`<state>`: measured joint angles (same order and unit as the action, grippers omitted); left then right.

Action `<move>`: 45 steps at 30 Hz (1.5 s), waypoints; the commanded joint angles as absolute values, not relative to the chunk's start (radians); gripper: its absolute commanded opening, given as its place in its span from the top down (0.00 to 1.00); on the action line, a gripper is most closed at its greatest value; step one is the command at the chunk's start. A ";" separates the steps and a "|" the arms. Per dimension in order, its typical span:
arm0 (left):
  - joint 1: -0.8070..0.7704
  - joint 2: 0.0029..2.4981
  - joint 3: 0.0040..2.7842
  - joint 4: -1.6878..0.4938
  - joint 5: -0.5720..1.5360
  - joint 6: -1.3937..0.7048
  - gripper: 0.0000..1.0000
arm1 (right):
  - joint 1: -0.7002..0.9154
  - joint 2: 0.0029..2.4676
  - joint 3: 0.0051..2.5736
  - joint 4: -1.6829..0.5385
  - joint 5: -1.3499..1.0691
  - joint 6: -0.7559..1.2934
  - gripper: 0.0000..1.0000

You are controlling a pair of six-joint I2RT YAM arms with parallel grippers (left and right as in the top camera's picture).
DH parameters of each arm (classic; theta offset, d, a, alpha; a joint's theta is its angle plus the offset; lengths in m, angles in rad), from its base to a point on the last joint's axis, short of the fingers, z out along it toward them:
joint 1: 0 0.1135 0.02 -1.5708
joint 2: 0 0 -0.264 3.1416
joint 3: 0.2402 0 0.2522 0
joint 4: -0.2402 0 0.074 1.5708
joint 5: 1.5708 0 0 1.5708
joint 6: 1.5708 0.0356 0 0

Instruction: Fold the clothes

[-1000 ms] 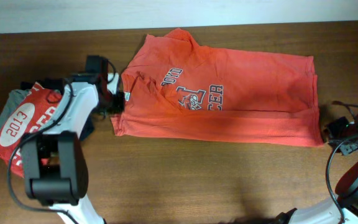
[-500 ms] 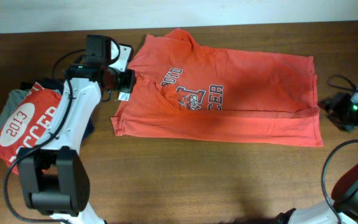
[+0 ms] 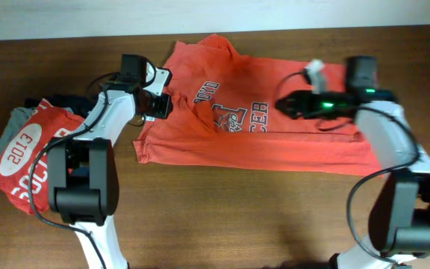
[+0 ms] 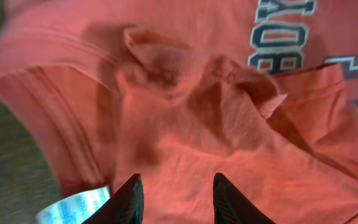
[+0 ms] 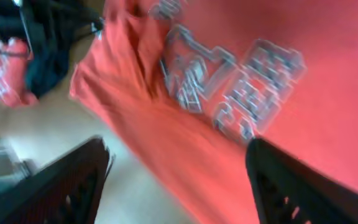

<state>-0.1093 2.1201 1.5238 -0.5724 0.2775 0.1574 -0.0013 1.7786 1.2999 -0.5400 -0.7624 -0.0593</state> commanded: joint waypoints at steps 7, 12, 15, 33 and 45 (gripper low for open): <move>-0.104 2.183 1.529 -0.605 0.304 0.170 0.65 | 0.253 1.956 1.315 -0.203 -0.521 0.166 0.25; -0.104 2.183 1.529 -0.611 0.304 0.170 0.65 | 0.268 2.096 1.315 -0.009 -0.586 0.329 0.25; -0.104 2.183 1.529 -0.614 0.304 0.170 0.65 | 0.273 2.157 1.315 0.076 -0.627 0.400 0.25; -0.104 2.183 1.529 -0.624 0.304 0.170 0.65 | 0.369 2.253 1.315 0.147 -0.528 0.454 0.37; -0.104 2.183 1.529 -0.640 0.304 0.170 0.65 | 0.373 2.270 1.317 0.176 -0.575 0.492 0.51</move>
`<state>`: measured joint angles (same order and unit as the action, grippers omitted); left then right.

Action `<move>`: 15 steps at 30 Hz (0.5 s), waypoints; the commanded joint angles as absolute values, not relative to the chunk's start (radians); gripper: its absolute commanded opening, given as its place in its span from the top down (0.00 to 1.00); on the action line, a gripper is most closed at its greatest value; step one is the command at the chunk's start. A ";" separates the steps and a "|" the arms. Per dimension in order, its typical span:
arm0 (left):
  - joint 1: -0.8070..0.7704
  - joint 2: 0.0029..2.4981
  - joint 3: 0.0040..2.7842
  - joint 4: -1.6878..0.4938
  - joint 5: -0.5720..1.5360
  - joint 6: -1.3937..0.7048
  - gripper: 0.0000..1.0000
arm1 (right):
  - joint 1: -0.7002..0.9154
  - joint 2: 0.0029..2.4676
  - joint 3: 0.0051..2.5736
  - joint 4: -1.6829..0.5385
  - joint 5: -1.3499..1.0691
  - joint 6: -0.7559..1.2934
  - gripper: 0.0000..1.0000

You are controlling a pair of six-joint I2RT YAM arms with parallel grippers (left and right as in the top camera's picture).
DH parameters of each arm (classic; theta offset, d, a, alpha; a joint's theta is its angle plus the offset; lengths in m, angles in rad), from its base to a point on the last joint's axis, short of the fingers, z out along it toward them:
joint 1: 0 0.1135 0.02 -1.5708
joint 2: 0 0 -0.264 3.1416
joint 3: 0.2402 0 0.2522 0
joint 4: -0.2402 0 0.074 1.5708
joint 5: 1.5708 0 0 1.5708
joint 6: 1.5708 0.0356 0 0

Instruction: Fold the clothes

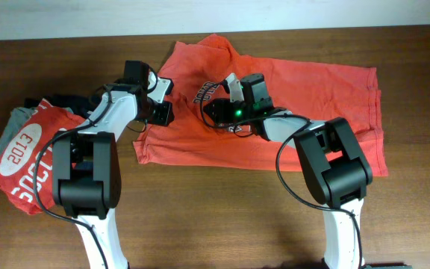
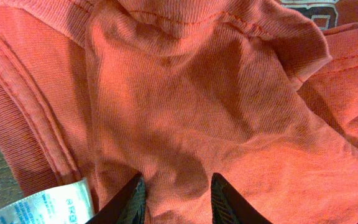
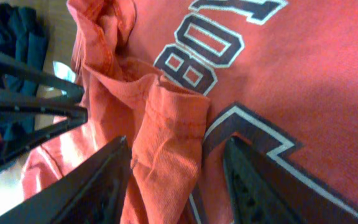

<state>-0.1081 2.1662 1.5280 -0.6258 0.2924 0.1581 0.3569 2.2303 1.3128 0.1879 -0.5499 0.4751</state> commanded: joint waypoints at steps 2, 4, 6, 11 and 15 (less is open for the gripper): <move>-0.104 2.183 1.529 -0.640 0.304 0.170 0.65 | 0.368 2.270 1.322 0.180 -0.575 0.500 0.51; -0.104 2.183 1.529 -0.640 0.304 0.170 0.65 | 0.366 2.270 1.331 0.179 -0.575 0.500 0.51; -0.104 2.183 1.529 -0.640 0.304 0.170 0.65 | 0.366 2.270 1.339 0.179 -0.592 0.507 0.53; -0.104 2.183 1.529 -0.640 0.304 0.170 0.65 | 0.361 2.267 1.374 0.180 -0.662 0.506 0.52; -0.104 2.183 1.529 -0.640 0.304 0.170 0.65 | 0.346 2.267 1.404 0.179 -0.682 0.506 0.52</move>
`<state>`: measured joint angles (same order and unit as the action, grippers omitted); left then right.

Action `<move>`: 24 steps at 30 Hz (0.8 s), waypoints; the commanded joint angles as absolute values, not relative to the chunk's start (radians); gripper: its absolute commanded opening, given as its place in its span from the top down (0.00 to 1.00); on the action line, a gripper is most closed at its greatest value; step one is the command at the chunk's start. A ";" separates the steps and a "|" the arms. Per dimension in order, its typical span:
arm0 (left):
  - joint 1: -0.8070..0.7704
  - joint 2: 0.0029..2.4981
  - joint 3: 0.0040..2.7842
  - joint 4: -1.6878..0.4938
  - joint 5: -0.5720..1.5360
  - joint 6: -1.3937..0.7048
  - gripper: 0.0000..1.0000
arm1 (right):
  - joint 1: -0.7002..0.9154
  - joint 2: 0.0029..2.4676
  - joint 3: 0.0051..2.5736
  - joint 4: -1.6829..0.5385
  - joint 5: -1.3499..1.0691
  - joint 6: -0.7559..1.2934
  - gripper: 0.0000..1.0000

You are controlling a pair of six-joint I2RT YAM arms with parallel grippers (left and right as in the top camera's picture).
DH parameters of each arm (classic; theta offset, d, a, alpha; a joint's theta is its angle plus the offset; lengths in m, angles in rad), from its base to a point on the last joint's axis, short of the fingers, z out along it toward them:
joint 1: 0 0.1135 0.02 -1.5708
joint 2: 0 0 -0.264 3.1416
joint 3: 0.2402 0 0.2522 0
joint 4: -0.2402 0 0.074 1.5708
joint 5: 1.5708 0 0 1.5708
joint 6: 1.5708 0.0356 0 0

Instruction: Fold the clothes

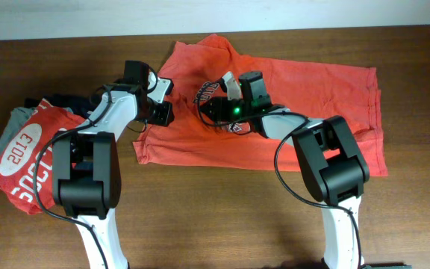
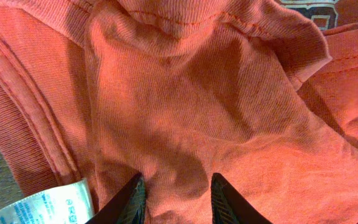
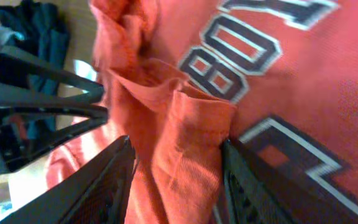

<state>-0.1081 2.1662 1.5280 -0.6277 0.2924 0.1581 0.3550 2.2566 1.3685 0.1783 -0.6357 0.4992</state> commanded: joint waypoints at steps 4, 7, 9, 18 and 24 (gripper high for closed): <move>-0.104 2.183 1.529 -0.640 0.303 0.170 0.65 | 0.347 2.267 1.406 0.156 -0.678 0.506 0.52; -0.104 2.183 1.529 -0.640 0.303 0.170 0.65 | 0.348 2.267 1.406 0.117 -0.665 0.502 0.54; -0.104 2.183 1.529 -0.640 0.303 0.170 0.65 | 0.347 2.267 1.406 0.094 -0.628 0.502 0.59; -0.104 2.183 1.529 -0.643 0.303 0.170 0.65 | 0.335 2.267 1.414 0.092 -0.542 0.507 0.96; -0.104 2.183 1.529 -0.650 0.300 0.170 0.66 | 0.303 2.263 1.452 0.093 -0.560 0.516 0.96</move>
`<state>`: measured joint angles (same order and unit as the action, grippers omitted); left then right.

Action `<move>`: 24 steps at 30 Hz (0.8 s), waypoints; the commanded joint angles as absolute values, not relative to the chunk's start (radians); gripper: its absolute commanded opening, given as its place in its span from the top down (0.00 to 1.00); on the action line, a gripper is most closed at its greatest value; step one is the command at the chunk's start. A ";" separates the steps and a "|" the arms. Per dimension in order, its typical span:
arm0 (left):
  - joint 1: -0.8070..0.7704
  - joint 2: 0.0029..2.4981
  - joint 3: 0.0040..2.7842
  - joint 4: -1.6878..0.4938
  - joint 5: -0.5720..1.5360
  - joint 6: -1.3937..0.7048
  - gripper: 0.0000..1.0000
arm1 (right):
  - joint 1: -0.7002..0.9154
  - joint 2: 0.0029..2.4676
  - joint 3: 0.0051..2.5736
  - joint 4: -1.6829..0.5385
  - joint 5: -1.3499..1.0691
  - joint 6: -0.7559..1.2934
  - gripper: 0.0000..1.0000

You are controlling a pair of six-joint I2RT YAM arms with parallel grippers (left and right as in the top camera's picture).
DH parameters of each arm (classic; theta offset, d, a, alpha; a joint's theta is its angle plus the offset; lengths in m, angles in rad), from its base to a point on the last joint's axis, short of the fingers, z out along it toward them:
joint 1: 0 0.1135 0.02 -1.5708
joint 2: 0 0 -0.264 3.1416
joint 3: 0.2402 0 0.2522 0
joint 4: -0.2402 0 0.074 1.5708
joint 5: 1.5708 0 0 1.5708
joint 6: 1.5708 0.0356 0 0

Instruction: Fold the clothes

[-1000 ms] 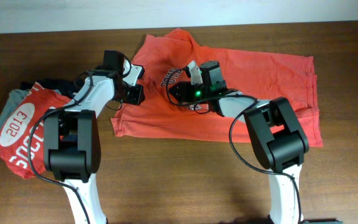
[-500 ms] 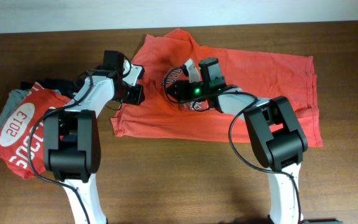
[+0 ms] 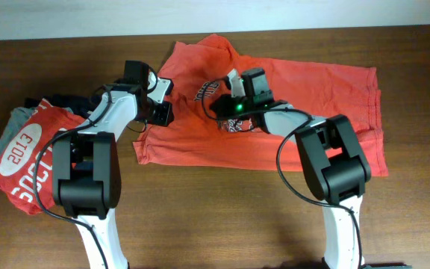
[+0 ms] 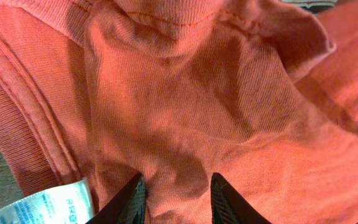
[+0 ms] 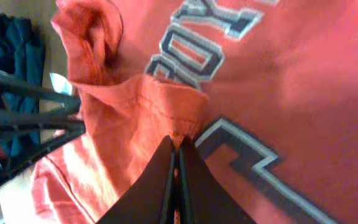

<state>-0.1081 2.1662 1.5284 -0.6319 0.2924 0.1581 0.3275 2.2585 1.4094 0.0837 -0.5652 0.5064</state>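
Note:
An orange T-shirt (image 3: 304, 97) with dark lettering lies spread across the far half of the wooden table (image 3: 222, 217). My left gripper (image 3: 159, 112) rests on the shirt's left part, near the sleeve. Its jaws stand open with wrinkled cloth (image 4: 197, 112) bulging between them, the fingertips (image 4: 135, 186) pressed into it. My right gripper (image 3: 216, 107) is at the shirt's chest beside the lettering (image 5: 191, 37). It is shut (image 5: 178, 146) on the hemmed edge of a turned-over flap (image 5: 148, 112) of the shirt.
A pile of clothes lies at the table's left: a red shirt marked "2013" (image 3: 25, 153) on grey cloth, with a dark blue garment (image 3: 66, 101) behind it. A white care label (image 4: 48, 205) shows by my left fingers. The two grippers are close together.
My right gripper, which stood open astride the turned-over flap, is now shut on the flap's edge. The left gripper has not moved; the cloth at its right has shifted slightly.
At first my right gripper was open over the shirt's right middle and the left one hovered open above the left part. Then the right was open at the flap by the lettering and the left pressed onto the cloth. Now the right grips the flap.

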 commanded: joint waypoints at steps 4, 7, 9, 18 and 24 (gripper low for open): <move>-0.104 2.183 1.529 -0.656 0.299 0.171 0.66 | 0.280 2.251 1.459 0.093 -0.569 0.533 0.96; -0.104 2.183 1.529 -0.656 0.299 0.171 0.66 | 0.272 2.246 1.459 0.080 -0.572 0.533 0.96; -0.104 2.183 1.529 -0.656 0.299 0.171 0.66 | 0.273 2.246 1.459 0.064 -0.572 0.533 0.96; -0.104 2.183 1.529 -0.655 0.292 0.171 0.66 | 0.265 2.232 1.459 0.015 -0.576 0.529 0.67; -0.104 2.179 1.566 -0.687 0.294 0.170 0.64 | 0.189 2.120 1.459 -0.020 -0.572 0.466 0.52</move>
<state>-0.1081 2.1666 1.5379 -0.6579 0.2920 0.1581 0.2401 2.2330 1.4406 -0.0109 -0.5686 0.5098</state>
